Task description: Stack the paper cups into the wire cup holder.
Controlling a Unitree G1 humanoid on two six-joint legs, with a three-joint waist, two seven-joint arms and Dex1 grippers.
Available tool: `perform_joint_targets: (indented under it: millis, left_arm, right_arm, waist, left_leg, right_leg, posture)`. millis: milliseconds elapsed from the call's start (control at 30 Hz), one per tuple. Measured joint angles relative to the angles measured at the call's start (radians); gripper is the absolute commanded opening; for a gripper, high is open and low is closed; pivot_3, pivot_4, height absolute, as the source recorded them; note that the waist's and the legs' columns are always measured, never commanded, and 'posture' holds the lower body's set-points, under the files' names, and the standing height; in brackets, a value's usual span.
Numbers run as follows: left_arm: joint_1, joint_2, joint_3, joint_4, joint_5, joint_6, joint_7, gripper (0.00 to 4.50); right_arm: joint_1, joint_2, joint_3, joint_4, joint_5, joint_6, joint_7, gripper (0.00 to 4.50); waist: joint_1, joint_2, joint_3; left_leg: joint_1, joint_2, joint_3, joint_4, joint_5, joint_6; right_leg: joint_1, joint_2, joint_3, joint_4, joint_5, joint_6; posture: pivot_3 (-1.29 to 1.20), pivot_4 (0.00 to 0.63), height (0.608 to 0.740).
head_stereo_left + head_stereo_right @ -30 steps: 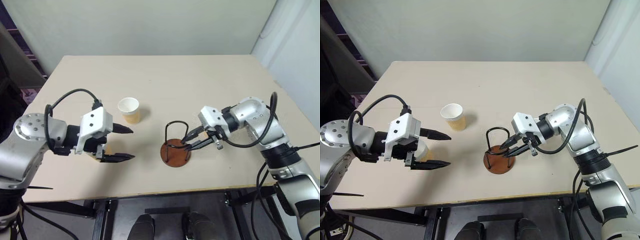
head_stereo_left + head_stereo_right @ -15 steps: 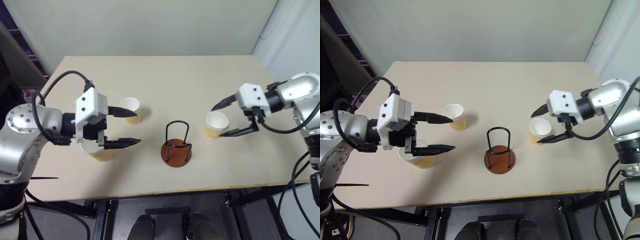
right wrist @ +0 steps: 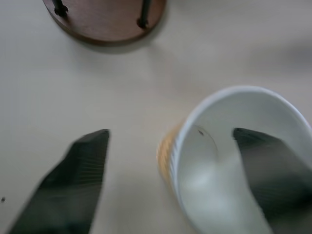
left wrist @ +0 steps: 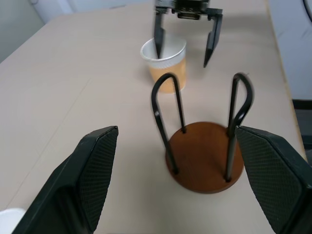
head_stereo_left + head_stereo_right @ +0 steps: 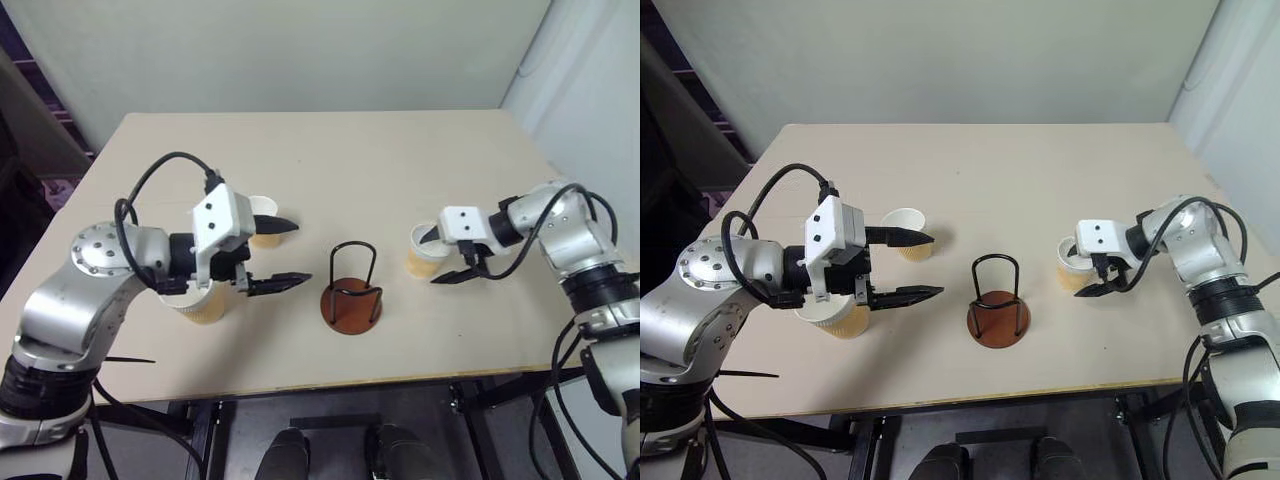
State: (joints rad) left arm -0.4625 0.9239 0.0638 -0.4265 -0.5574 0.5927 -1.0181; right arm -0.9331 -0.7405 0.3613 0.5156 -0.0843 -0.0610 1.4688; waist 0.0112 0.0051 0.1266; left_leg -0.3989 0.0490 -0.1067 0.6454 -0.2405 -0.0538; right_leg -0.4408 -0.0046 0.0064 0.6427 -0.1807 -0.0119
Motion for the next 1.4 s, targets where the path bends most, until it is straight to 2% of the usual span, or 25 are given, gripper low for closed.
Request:
perform_joint_targets:
  millis: [167, 233, 300, 400, 567, 667, 767, 867, 1000, 1200, 1400]
  left_arm:
    - [0.017, 0.010, 0.009, -0.002, 0.000, 0.000, 0.001, 4.13]
    - [0.022, 0.017, 0.018, -0.003, 0.000, 0.000, 0.003, 4.13]
    - [0.026, 0.017, 0.027, -0.005, -0.001, 0.000, 0.009, 4.13]
    - [0.048, 0.023, 0.055, -0.005, -0.001, 0.000, 0.017, 4.13]
    - [0.061, 0.045, 0.098, 0.017, 0.000, -0.011, 0.010, 4.13]
    - [0.061, 0.047, 0.098, 0.037, 0.005, -0.022, 0.007, 4.13]
    - [0.061, 0.047, 0.097, 0.037, 0.008, -0.026, 0.006, 4.13]
    - [0.061, 0.047, 0.096, 0.036, 0.010, -0.028, 0.007, 4.13]
    - [0.066, 0.047, 0.095, 0.033, 0.010, -0.027, 0.007, 4.13]
    - [0.079, 0.049, 0.095, 0.032, 0.009, -0.024, 0.007, 4.13]
    - [0.095, 0.061, 0.097, 0.025, -0.003, -0.016, 0.000, 4.13]
  right_arm:
    - [-0.005, 0.020, -0.005, 0.011, 0.018, 0.001, 0.009, 1.39]
    - [-0.019, 0.014, -0.037, -0.005, 0.069, 0.020, 0.051, 0.58]
    - [-0.037, -0.012, -0.072, -0.045, 0.127, 0.054, 0.095, 0.02]
    - [-0.067, -0.061, -0.135, -0.145, 0.299, 0.189, 0.133, 0.02]
    - [-0.159, -0.069, -0.263, -0.344, 0.539, 0.423, 0.140, 0.02]
    - [-0.129, -0.055, -0.249, -0.403, 0.531, 0.434, 0.124, 0.02]
    - [-0.075, -0.064, -0.171, -0.364, 0.402, 0.351, 0.096, 0.02]
    - [-0.056, -0.078, -0.086, -0.252, 0.243, 0.256, 0.057, 0.59]
    - [-0.058, -0.073, -0.061, -0.100, 0.147, 0.166, 0.037, 2.03]
    - [-0.061, -0.069, -0.061, -0.056, 0.119, 0.085, 0.061, 4.16]
    - [-0.056, -0.058, -0.061, -0.060, 0.117, 0.066, 0.092, 4.16]
  waist:
    - [0.002, 0.000, 0.000]
    - [0.002, 0.000, 0.000]
    - [0.002, 0.000, 0.000]
    - [0.002, 0.000, 0.000]
    - [-0.001, 0.000, 0.000]
    - [-0.001, 0.000, 0.000]
    - [0.002, 0.000, 0.000]
    - [0.004, 0.000, 0.000]
    - [0.004, 0.000, 0.000]
    - [0.004, 0.000, 0.000]
    - [0.002, 0.000, 0.000]
  left_leg:
    - [0.000, 0.000, 0.000, 0.000, 0.000, 0.000]
    - [-0.001, -0.001, 0.000, 0.000, 0.000, 0.000]
    - [-0.001, -0.001, 0.000, 0.000, 0.000, 0.000]
    - [-0.002, -0.001, 0.001, 0.000, 0.000, 0.000]
    - [0.000, -0.001, 0.002, -0.001, 0.001, -0.002]
    - [0.000, -0.001, 0.001, 0.001, 0.001, -0.001]
    - [0.000, -0.002, 0.001, 0.001, 0.002, 0.000]
    - [0.000, -0.002, 0.002, 0.001, 0.002, 0.001]
    - [-0.001, -0.001, 0.002, -0.001, 0.001, 0.001]
    - [-0.001, 0.000, 0.002, -0.001, -0.001, 0.000]
    - [-0.001, 0.000, 0.002, -0.001, -0.001, 0.000]
  right_leg:
    - [0.000, 0.000, 0.000, 0.000, 0.000, 0.000]
    - [0.000, 0.000, 0.000, 0.000, -0.001, -0.001]
    - [0.000, 0.000, 0.000, 0.000, -0.004, -0.006]
    - [-0.001, 0.000, 0.000, -0.001, -0.005, -0.008]
    - [0.000, 0.002, 0.001, -0.001, -0.008, -0.010]
    - [0.000, 0.001, 0.001, 0.000, -0.008, -0.010]
    - [0.000, -0.001, 0.001, 0.000, -0.007, -0.009]
    - [0.000, -0.002, 0.002, 0.000, -0.006, -0.008]
    - [-0.002, -0.001, 0.002, 0.001, -0.003, -0.003]
    - [-0.002, 0.000, 0.001, 0.001, -0.002, -0.001]
    - [-0.002, 0.000, 0.001, 0.001, -0.003, -0.002]
  posture:
    - [0.00, 0.150, 0.740]
    - [0.00, 0.150, 0.740]
    - [0.00, 0.150, 0.740]
    - [0.00, 0.150, 0.740]
    - [0.00, 0.150, 0.740]
    - [0.00, 0.150, 0.740]
    - [0.00, 0.150, 0.740]
    - [0.00, 0.150, 0.740]
    - [0.00, 0.150, 0.740]
    - [0.00, 0.150, 0.740]
    - [0.00, 0.150, 0.740]
